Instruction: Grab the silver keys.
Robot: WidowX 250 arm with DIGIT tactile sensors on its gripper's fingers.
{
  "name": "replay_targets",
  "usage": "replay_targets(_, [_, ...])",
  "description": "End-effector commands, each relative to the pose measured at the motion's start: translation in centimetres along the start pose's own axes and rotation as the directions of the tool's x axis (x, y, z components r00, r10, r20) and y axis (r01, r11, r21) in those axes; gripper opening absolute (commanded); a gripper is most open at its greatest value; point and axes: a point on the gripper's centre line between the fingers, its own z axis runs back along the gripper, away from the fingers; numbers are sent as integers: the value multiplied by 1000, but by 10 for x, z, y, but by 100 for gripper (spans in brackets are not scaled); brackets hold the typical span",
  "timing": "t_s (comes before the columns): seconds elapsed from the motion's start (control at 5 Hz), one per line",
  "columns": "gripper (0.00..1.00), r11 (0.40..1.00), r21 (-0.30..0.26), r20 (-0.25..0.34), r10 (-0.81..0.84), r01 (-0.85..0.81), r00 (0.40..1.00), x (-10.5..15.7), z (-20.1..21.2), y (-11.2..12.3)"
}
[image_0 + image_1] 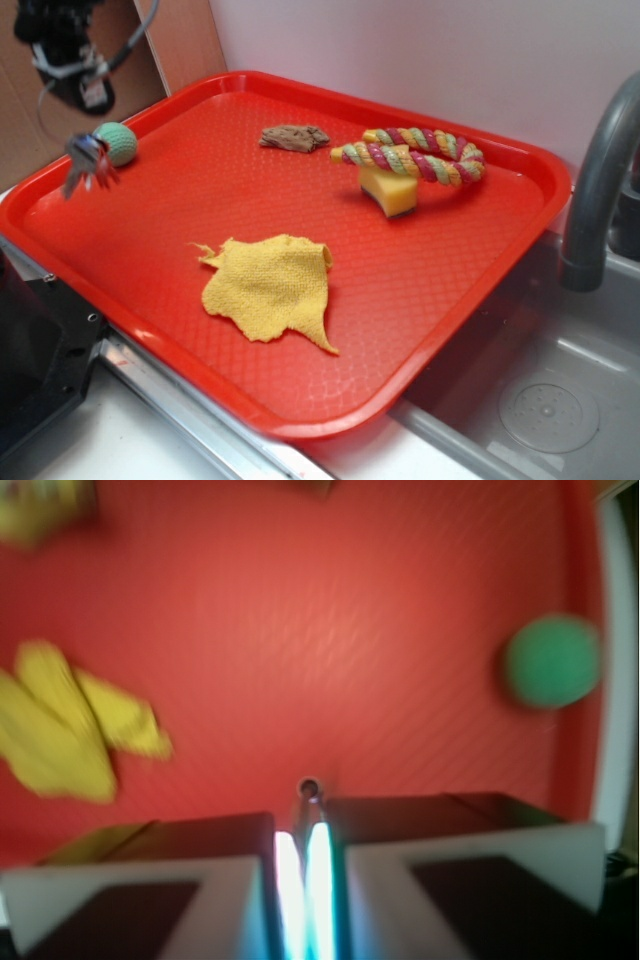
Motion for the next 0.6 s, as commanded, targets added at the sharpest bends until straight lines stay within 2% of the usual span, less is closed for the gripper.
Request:
replay_targets(0.0, [0, 973, 93, 140, 197, -211, 970, 46, 79, -39])
replay_targets(0.2, [0, 980, 56, 178, 178, -191, 968, 54, 92, -44])
replay_targets(0.4, [0, 986, 61, 157, 145, -156, 977, 52, 84, -43])
